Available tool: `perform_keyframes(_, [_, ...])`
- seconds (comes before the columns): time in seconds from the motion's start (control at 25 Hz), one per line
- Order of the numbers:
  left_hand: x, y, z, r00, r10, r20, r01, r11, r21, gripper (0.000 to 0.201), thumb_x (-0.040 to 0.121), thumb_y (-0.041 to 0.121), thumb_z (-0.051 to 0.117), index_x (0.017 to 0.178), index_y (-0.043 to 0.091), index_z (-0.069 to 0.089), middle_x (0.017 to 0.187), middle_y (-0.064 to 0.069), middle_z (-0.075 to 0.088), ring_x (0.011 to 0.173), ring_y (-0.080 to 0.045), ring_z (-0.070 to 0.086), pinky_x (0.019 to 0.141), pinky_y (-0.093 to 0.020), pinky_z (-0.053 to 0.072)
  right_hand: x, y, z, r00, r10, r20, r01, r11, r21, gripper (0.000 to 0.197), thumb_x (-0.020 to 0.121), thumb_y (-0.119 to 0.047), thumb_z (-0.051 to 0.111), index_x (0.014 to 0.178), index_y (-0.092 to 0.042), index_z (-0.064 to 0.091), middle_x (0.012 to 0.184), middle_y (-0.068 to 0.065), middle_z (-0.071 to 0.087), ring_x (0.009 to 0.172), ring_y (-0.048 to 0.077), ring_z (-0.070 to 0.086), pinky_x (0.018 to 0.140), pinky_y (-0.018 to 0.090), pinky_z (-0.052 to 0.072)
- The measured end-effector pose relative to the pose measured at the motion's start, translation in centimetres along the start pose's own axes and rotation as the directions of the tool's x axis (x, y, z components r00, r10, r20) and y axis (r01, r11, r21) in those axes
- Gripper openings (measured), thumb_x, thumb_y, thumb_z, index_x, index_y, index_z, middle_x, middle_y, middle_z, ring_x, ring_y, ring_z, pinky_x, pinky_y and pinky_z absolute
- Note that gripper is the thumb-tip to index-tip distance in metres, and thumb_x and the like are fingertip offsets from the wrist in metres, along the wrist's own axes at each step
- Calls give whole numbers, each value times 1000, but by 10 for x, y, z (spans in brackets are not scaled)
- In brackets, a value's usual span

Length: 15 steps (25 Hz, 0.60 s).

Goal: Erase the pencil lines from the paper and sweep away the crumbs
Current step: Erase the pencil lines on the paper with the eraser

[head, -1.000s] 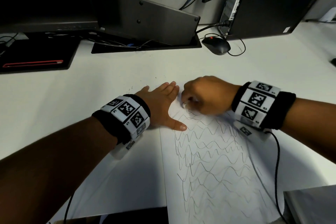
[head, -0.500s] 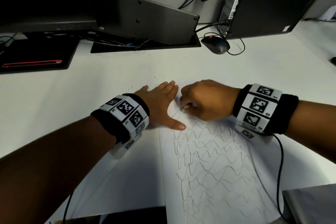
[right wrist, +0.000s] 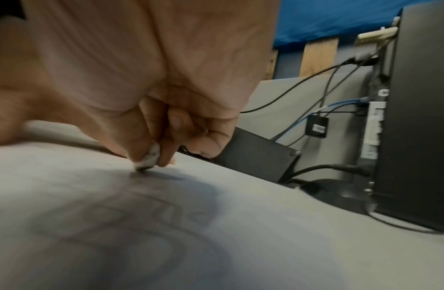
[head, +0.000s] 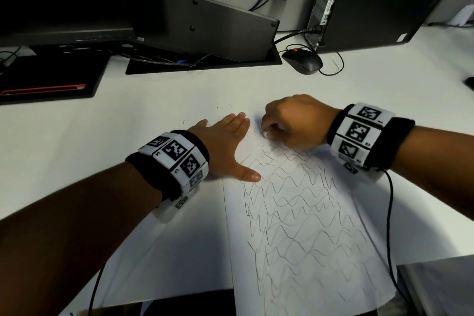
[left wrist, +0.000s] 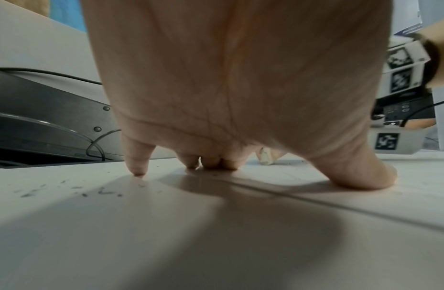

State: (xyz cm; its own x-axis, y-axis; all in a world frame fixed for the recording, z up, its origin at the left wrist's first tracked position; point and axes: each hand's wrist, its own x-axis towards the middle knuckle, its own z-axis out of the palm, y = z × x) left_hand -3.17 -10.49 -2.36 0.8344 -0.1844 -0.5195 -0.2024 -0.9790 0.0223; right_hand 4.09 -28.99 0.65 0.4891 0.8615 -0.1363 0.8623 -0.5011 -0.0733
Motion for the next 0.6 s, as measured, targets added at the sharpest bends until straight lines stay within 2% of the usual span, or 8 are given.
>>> perform_keyframes(0.12, [-2, -1, -1, 1000, -6, 4, 6, 1000, 0, 125, 70, 92, 38, 156, 21, -20, 162, 8, -26, 149, -8, -19, 122, -52, 3, -5, -12, 10, 990, -130, 45, 131, 991, -5, 19, 88, -25, 50, 95, -24, 68, 94, -9, 60, 85, 15, 59, 70, 25, 39])
perform_keyframes(0.28, [-3, 3, -4, 1000, -7, 6, 7, 1000, -2, 126, 71, 90, 41, 156, 19, -18, 163, 7, -25, 150, -8, -18, 122, -53, 4, -4, 1, 0, 1000, 18, 1, -18, 1000, 7, 21, 88, -27, 52, 102, -28, 68, 94, -13, 56, 92, 15, 59, 72, 24, 32])
perform_keyframes(0.4, [-4, 2, -4, 1000, -8, 11, 8, 1000, -8, 125, 72, 89, 43, 156, 20, -19, 163, 7, -25, 150, -8, -18, 122, -52, 3, -6, -6, 6, 991, -113, 65, 111, 993, 33, 21, 88, -28, 53, 100, -26, 69, 96, -11, 61, 88, 14, 59, 72, 26, 41])
perform_keyframes(0.44, [-3, 1, -4, 1000, -7, 11, 8, 1000, -5, 125, 72, 90, 42, 156, 20, -19, 162, 7, -25, 150, -8, -18, 122, -52, 3, -6, -5, 5, 991, -109, 82, 104, 992, 66, 20, 89, -29, 54, 101, -27, 70, 98, -12, 62, 89, 12, 59, 73, 25, 40])
perform_keyframes(0.52, [-3, 1, -3, 1000, -8, 9, 8, 1000, 0, 126, 71, 90, 41, 156, 19, -19, 162, 7, -25, 150, -8, -18, 122, -52, 3, -4, 4, -2, 999, -15, 49, 12, 997, 71, 20, 90, -30, 55, 103, -30, 69, 101, -13, 62, 93, 12, 59, 75, 24, 35])
perform_keyframes(0.6, [-3, 1, -3, 1000, -9, 10, 9, 1000, -1, 126, 71, 91, 41, 156, 19, -19, 162, 7, -26, 149, -8, -19, 122, -52, 3, -4, 6, -1, 1000, -9, 11, 9, 1000, 28, 20, 90, -29, 54, 103, -28, 70, 100, -10, 62, 92, 15, 59, 74, 25, 37])
